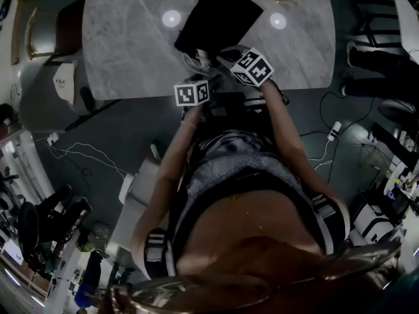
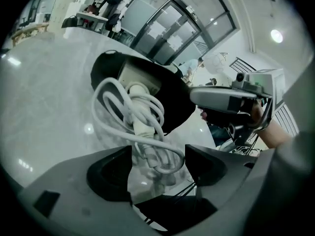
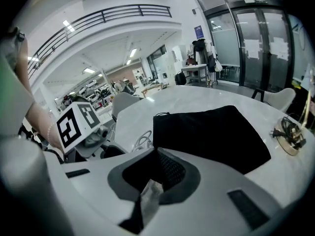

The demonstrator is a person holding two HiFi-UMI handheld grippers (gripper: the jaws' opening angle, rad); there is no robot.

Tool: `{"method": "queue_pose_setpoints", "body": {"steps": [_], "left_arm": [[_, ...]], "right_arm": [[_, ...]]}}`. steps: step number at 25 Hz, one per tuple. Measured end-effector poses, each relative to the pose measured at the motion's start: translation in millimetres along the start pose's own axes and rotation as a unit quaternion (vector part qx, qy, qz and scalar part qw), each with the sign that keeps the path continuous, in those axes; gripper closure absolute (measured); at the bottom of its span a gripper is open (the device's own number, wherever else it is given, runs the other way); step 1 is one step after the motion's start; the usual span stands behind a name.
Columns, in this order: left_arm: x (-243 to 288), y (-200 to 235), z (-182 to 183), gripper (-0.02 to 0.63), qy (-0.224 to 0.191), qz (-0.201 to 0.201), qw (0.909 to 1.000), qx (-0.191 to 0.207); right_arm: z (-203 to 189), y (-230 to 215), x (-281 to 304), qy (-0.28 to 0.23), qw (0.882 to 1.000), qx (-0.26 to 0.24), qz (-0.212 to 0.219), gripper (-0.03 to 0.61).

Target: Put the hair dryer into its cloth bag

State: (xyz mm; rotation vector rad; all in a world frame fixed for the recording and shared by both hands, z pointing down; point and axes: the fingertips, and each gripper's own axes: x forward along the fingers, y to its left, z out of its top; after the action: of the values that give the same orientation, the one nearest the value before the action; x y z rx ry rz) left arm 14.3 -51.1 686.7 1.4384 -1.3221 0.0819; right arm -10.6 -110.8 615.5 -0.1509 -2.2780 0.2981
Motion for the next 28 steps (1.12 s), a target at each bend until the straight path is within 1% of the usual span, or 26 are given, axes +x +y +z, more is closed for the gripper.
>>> {"method": "queue_pose_setpoints", "body": {"steps": [2,3,4,11,13,16,22,24,28], "left_arm": [[11.3,0.6,-8.1,0.301,0.013,0.004,0.9999,-0.003],[14.7,1.2,-10.8,0.316,0.014,0.006,0.9999,0.000],[15.9,1.5,-11.7,0.377,0.011,0.008,0.9999,0.003],[-4.0,9.4,-4.9,0.431,-0.010,-0.005,0.9999,-0.013],[-12.5,14.5,-0.6,0.440,-0.012,-0.003,0.9999,-0.004],[-23.3,19.7,8.8,0.445,-0.009,-0.001,0.9996,0.025],[-27.8,9.6,29.3,0.445,0.006,-0.022,0.9974,0.069],[-26.2,6.2,36.7,0.448,0.008,-0.029,0.9966,0.076],[-20.1,0.4,49.7,0.454,0.010,-0.051,0.9957,0.077]], "right_arm": [[-0.1,1.0,0.1,0.000,1.000,-0.002,0.000,0.509],[-0.4,1.7,0.2,0.000,1.000,-0.004,0.000,0.509],[-0.6,2.4,0.2,0.001,1.000,-0.007,0.000,0.509],[-0.8,2.2,-6.7,0.003,1.000,-0.027,-0.011,0.509],[0.5,3.3,-6.5,0.003,0.999,-0.030,-0.013,0.509],[5.0,5.9,-3.1,0.001,0.999,-0.034,-0.013,0.509],[14.7,16.7,1.0,-0.011,0.999,-0.037,0.002,0.509],[17.4,20.9,2.5,-0.013,0.999,-0.039,0.008,0.509],[20.5,27.2,5.6,-0.014,0.999,-0.045,0.022,0.509]]}}
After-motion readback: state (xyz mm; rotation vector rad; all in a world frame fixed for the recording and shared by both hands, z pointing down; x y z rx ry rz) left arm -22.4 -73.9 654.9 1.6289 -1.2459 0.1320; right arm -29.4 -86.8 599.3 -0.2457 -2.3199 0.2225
